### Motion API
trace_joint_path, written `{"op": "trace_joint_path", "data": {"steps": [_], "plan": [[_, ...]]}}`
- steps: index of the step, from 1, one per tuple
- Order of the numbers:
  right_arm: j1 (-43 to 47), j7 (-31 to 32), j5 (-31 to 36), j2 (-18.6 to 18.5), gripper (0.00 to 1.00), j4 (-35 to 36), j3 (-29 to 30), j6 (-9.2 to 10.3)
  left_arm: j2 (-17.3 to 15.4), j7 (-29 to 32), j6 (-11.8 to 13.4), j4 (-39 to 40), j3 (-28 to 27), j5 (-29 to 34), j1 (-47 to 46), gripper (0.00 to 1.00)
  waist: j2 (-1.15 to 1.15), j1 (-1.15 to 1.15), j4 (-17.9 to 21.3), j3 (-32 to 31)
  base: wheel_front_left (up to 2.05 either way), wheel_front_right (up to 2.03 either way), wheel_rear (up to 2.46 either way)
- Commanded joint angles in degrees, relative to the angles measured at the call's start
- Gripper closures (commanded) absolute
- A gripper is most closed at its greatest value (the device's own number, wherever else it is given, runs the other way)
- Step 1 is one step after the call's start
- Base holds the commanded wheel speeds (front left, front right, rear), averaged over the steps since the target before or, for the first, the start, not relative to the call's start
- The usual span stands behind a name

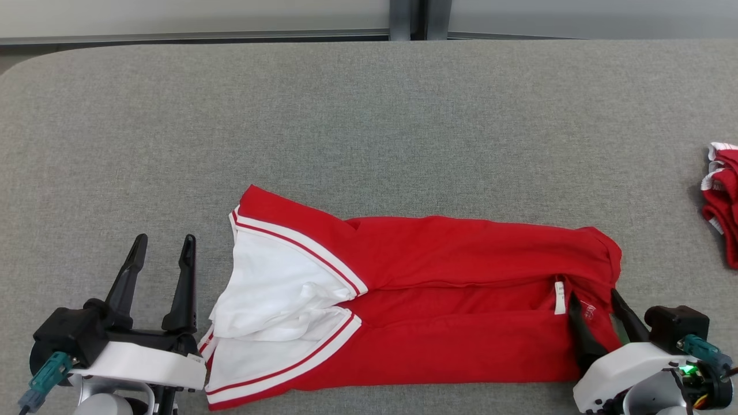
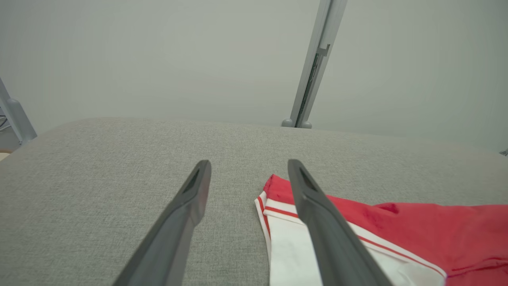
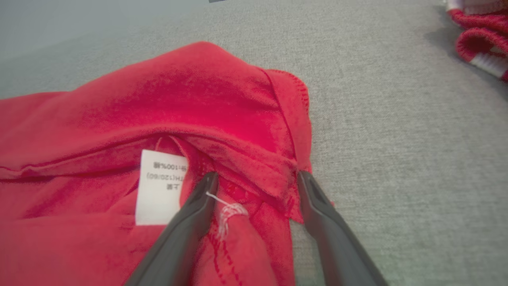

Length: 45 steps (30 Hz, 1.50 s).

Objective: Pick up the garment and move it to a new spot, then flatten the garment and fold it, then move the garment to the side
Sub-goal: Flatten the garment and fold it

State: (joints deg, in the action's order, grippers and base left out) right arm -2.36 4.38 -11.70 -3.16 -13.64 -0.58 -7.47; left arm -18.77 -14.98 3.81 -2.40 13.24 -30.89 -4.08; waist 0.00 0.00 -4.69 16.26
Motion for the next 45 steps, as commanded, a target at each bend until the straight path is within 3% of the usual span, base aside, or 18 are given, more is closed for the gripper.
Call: {"op": "trace_joint_path", "data": {"steps": [1,4,5,6,7,15,23,27,37,45], "plan": [[0.83,1.81,-0.69,0.45,0.0,-1.83,-1.71,-0.03,0.02,-0.24,-0.3,-0.07,-0.54,0.43,-1.06,0.0,0.0,0.0,0.06,0.17,0.0,0.0,0.0],[1.4,2.79,-1.2,0.57,0.0,-2.38,-3.19,-0.15,0.27,-0.24,-0.66,-0.17,-0.97,0.81,-1.1,0.0,0.0,0.0,0.23,0.38,0.0,0.0,0.0],[1.42,2.69,-1.03,0.6,0.54,-2.3,-3.33,-0.15,0.36,-0.24,-0.66,-0.23,-1.08,0.85,-1.12,0.0,0.0,0.0,0.32,0.41,0.0,0.0,0.0],[1.43,2.7,-0.75,0.59,0.84,-2.1,-3.33,-0.15,0.44,-0.24,-0.78,-0.31,-1.16,0.97,-1.09,0.0,0.0,0.0,0.41,0.41,0.0,0.0,0.0],[1.47,2.61,-0.51,0.57,1.0,-1.75,-2.94,-0.15,0.51,-0.24,-0.91,-0.32,-1.25,1.12,-1.06,0.0,0.0,0.0,0.51,0.43,0.0,0.0,0.0],[1.43,1.64,2.09,0.07,1.0,5.25,1.92,0.05,0.81,-0.24,-1.46,-0.34,-1.85,1.76,-0.92,0.0,0.0,0.0,1.26,0.32,0.0,0.0,0.0],[3.89,4.1,3.8,0.17,1.0,10.52,12.2,0.04,1.3,-0.25,-1.63,-0.27,-2.12,1.94,-0.38,0.0,0.0,0.0,1.64,-0.01,0.0,0.0,0.0],[3.66,5.48,3.45,0.16,1.0,14.15,13.0,0.04,1.34,-0.24,-1.69,-0.2,-2.42,2.03,-0.23,0.0,0.0,0.0,2.0,-0.14,0.0,0.0,0.0],[0.32,12.26,-1.04,0.18,1.0,24.71,-1.84,0.0,1.2,-0.15,-1.2,-0.11,-2.05,2.38,0.14,0.0,0.0,0.0,2.97,-1.69,0.0,0.0,0.0],[-6.97,8.48,-11.44,0.18,1.0,16.34,-20.94,-0.01,2.06,0.39,-1.49,-0.91,-0.53,2.38,-1.22,0.0,0.0,0.0,1.21,-2.29,0.0,0.0,0.0]]}}
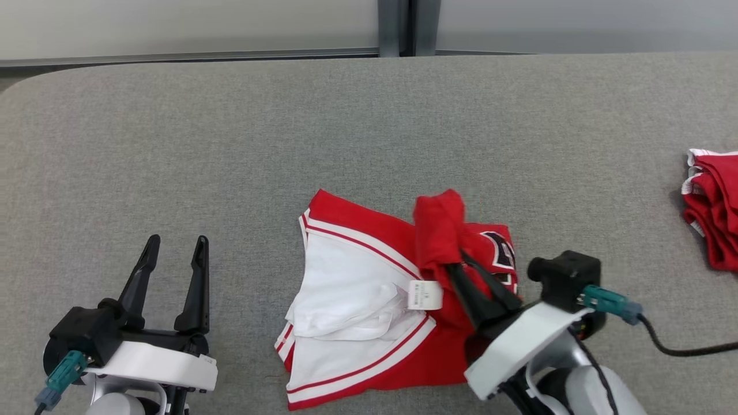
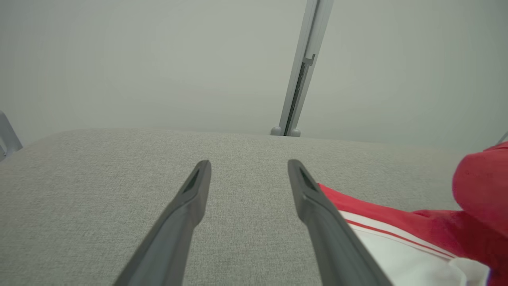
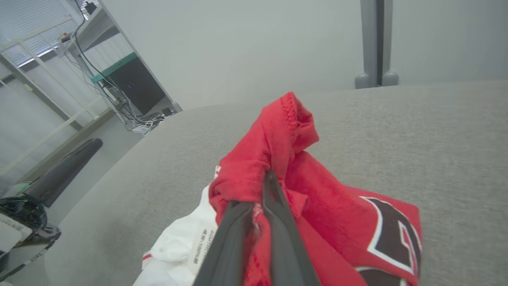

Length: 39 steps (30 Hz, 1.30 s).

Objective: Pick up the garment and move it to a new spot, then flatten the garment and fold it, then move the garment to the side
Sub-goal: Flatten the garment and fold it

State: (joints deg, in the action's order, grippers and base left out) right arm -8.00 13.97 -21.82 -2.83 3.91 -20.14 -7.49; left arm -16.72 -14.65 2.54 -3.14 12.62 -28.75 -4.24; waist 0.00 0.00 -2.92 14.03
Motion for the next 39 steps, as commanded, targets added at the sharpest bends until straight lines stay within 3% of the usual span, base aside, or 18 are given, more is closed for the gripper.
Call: {"op": "trace_joint_path", "data": {"steps": [1,8,12,14,15,20,25,31,39], "plan": [[-2.32,-1.89,-2.67,-0.14,1.0,-2.78,-3.43,0.01,0.05,0.07,-0.31,-0.28,0.26,0.31,-1.23,0.0,0.0,0.0,-0.93,-0.07,0.0,0.0,0.0],[-9.1,-6.3,-8.44,-0.15,1.0,-13.56,-13.68,0.01,0.35,-0.09,-0.47,-1.18,0.67,0.36,-2.13,0.0,0.0,0.0,-3.09,0.1,0.0,0.0,0.0],[-11.29,-8.54,-10.04,-0.15,1.0,-17.18,-15.82,0.01,0.6,-0.2,-0.68,-1.52,0.78,0.33,-2.12,0.0,0.0,0.0,-3.67,0.18,0.0,0.0,0.0],[-12.38,-9.75,-10.98,-0.12,0.29,-19.17,-17.08,0.01,0.73,-0.24,-0.79,-1.78,0.78,0.33,-2.3,0.0,0.0,0.0,-3.96,0.32,0.0,0.0,0.0],[-13.05,-10.57,-11.02,-0.1,0.0,-19.75,-17.64,0.01,0.84,-0.27,-0.87,-1.86,0.77,0.28,-2.41,0.0,0.0,0.0,-4.05,0.38,0.0,0.0,0.0],[-15.93,-15.91,-12.61,-0.2,0.0,-19.34,-21.04,0.01,1.09,-0.45,-1.0,-2.27,0.29,0.25,-2.42,0.0,0.0,0.0,-3.79,0.73,0.0,0.0,0.0],[-17.72,-21.53,-11.04,-0.2,0.0,-19.13,-19.0,0.01,1.1,-0.5,-0.96,-2.3,-0.25,0.5,-1.86,0.0,0.0,0.0,-3.01,0.52,0.0,0.0,0.0],[-14.63,-23.85,-2.03,-0.19,0.0,-17.28,-6.96,0.01,0.7,-0.52,-0.42,-1.8,-1.12,0.67,-0.94,0.0,0.0,0.0,-1.79,-0.19,0.0,0.0,0.0],[-3.73,-18.94,11.59,-0.13,0.0,-6.46,10.97,0.01,-0.66,-0.56,0.6,-0.74,-2.43,1.21,0.48,0.0,0.0,0.0,0.01,-1.67,0.0,0.0,0.0]]}}
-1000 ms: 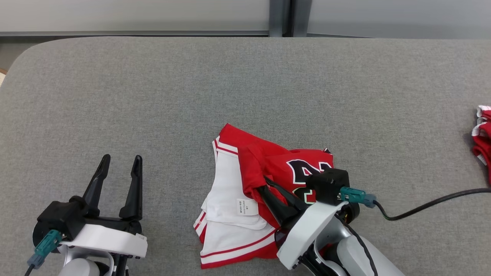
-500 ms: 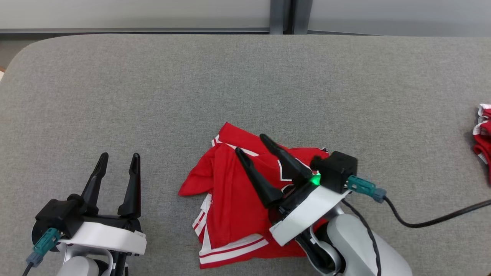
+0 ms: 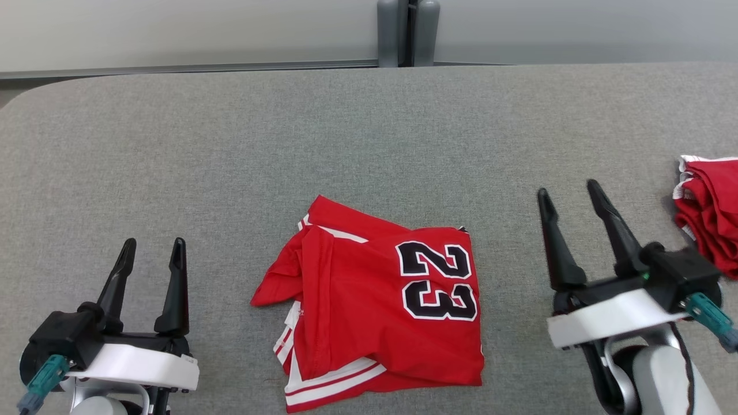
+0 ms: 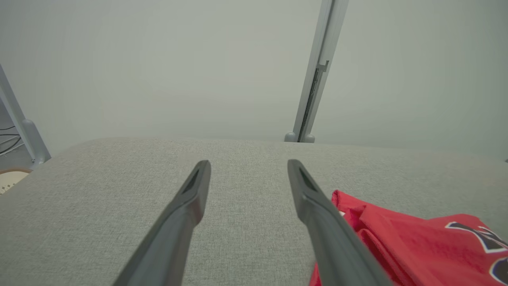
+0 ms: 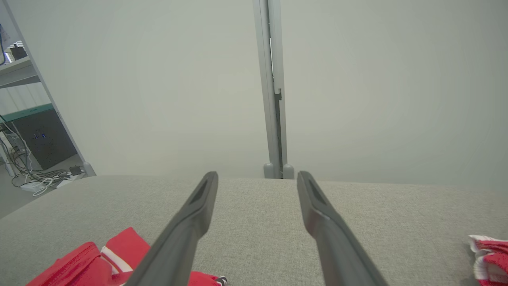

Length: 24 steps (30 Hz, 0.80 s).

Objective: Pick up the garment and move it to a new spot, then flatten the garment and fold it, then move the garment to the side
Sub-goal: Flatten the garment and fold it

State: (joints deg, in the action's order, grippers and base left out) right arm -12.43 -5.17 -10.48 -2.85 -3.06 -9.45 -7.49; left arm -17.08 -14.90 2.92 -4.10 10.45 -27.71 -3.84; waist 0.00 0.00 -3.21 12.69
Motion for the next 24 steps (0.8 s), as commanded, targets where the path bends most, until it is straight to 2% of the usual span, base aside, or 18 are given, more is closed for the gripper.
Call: {"op": "trace_joint_path", "data": {"steps": [1,5,9,20,24], "plan": [[2.35,1.11,1.01,-0.11,0.0,1.89,1.99,0.01,-0.6,-0.31,0.37,0.41,-0.39,0.42,0.32,0.0,0.0,0.0,0.48,-0.6,0.0,0.0,0.0],[8.22,3.66,3.72,-0.09,0.0,7.37,6.81,0.01,-1.42,-0.11,0.92,0.58,-0.77,0.7,1.32,0.0,0.0,0.0,1.05,-1.86,0.0,0.0,0.0],[12.67,5.83,4.2,-0.1,0.0,11.03,8.45,0.01,-2.0,0.32,1.57,0.93,-0.88,0.9,2.82,0.0,0.0,0.0,1.47,-4.05,0.0,0.0,0.0],[20.79,9.54,2.98,-0.88,0.0,14.05,10.17,0.01,-2.72,2.57,3.67,2.21,0.59,1.97,7.97,0.0,0.0,0.0,1.39,-12.72,0.0,0.0,0.0],[23.02,10.39,2.6,-0.87,0.0,15.11,10.78,0.01,-2.78,3.11,4.42,3.14,0.77,2.13,9.4,0.0,0.0,0.0,1.03,-13.91,0.0,0.0,0.0]]}}
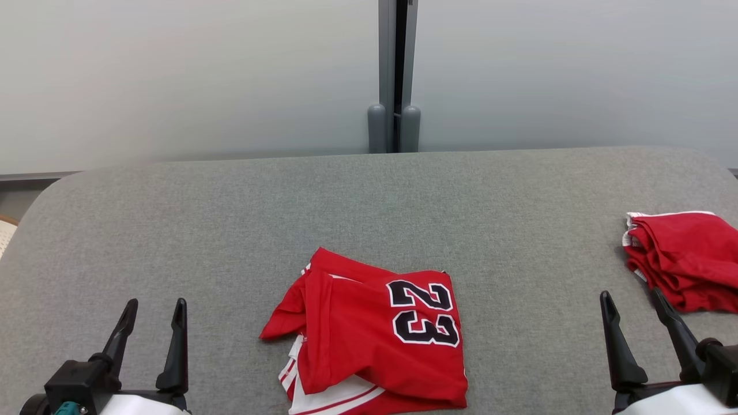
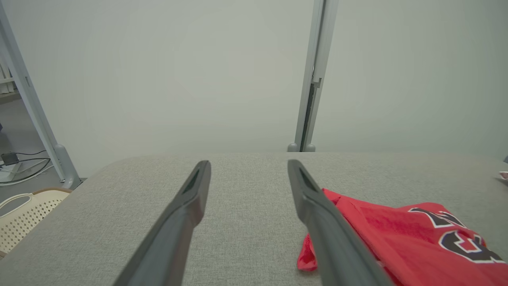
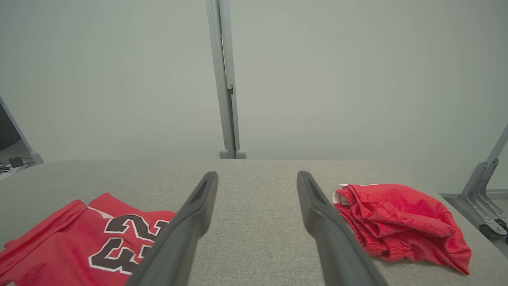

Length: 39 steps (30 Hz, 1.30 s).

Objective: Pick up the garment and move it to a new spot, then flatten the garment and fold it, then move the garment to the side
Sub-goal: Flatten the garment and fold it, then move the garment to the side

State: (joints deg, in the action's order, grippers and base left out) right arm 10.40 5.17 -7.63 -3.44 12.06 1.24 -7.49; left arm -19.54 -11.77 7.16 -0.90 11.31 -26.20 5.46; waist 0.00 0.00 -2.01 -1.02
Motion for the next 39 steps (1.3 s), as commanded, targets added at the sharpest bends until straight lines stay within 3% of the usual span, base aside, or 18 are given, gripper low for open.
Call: {"op": "trace_joint_path", "data": {"steps": [1,15,28,39], "plan": [[0.66,0.33,-0.47,-0.26,0.0,0.23,0.13,0.01,-0.31,0.13,0.47,0.15,-0.08,0.61,0.39,0.0,0.0,0.0,-0.26,-0.4,0.0,0.0,0.0],[1.62,1.8,-0.44,-0.46,0.0,2.07,0.09,0.01,-0.82,0.59,1.58,1.85,-0.32,0.15,1.21,0.0,0.0,0.0,-0.69,-0.37,0.0,0.0,0.0],[2.02,1.73,0.05,-0.11,0.0,1.18,0.19,0.01,-1.0,0.73,1.12,2.92,0.24,-0.43,-0.72,0.0,0.0,0.0,-2.55,0.53,0.0,0.0,0.0],[-1.78,3.45,-0.2,0.14,0.0,-7.14,-4.87,0.01,0.27,-0.59,-0.07,4.12,0.75,-0.85,-6.76,0.0,0.0,0.0,-8.12,5.97,0.0,0.0,0.0]]}}
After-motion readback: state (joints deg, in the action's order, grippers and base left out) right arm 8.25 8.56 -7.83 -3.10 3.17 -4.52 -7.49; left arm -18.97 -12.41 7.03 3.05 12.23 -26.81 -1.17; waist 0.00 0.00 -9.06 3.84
